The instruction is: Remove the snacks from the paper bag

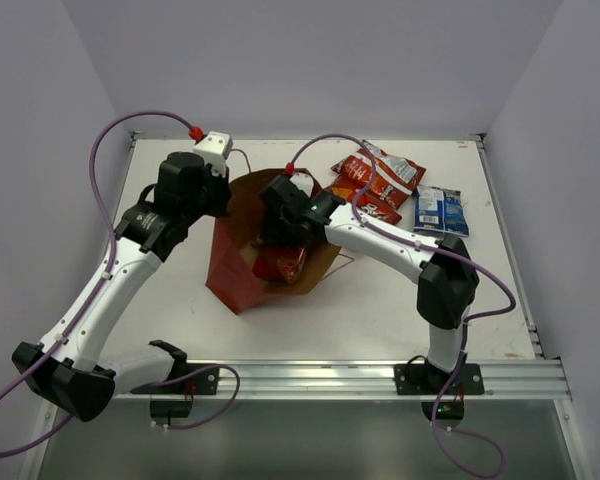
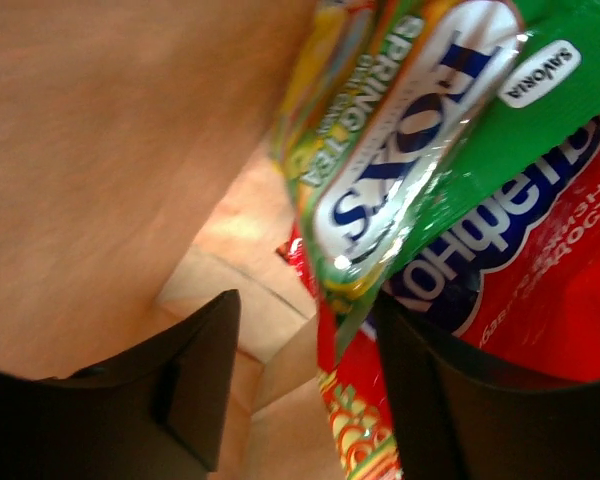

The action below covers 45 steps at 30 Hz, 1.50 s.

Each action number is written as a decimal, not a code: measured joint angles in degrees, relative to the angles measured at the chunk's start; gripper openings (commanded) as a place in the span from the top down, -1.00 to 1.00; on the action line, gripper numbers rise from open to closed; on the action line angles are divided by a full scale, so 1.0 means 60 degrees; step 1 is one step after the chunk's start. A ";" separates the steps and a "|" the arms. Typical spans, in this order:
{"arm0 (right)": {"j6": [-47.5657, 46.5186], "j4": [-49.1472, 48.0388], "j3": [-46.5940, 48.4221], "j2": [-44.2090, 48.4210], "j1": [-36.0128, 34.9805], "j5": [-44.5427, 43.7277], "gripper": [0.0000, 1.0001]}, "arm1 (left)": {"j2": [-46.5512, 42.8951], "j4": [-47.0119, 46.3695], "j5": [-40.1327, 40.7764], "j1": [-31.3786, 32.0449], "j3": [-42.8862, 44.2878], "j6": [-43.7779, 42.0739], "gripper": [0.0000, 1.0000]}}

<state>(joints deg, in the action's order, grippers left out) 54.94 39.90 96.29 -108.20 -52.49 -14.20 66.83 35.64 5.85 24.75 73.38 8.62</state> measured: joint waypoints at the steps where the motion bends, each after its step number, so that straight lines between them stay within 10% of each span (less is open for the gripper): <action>1: 0.0040 -0.0025 -0.0080 -0.0004 0.0000 -0.0058 0.06 | -0.0011 0.0007 -0.0015 0.0000 0.0000 0.0000 1.00; 9: 0.0244 -0.0047 -0.0233 -0.0025 0.0000 -0.0579 1.00 | -0.0022 0.0029 -0.0018 0.0000 0.0000 -0.0004 1.00; 34: -0.3027 -0.0149 0.1599 0.5952 0.0284 0.0240 1.00 | 0.0087 0.0022 0.1020 -0.0011 -0.0095 0.0157 1.00; 45: -0.3661 0.0182 -0.0477 0.9173 0.2433 -0.0903 1.00 | 0.0404 0.0025 0.1315 -0.0922 -0.0164 0.0448 1.00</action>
<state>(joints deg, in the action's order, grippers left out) 32.97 40.99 93.43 -53.17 -37.89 -19.62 69.25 35.79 13.74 19.22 72.40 11.31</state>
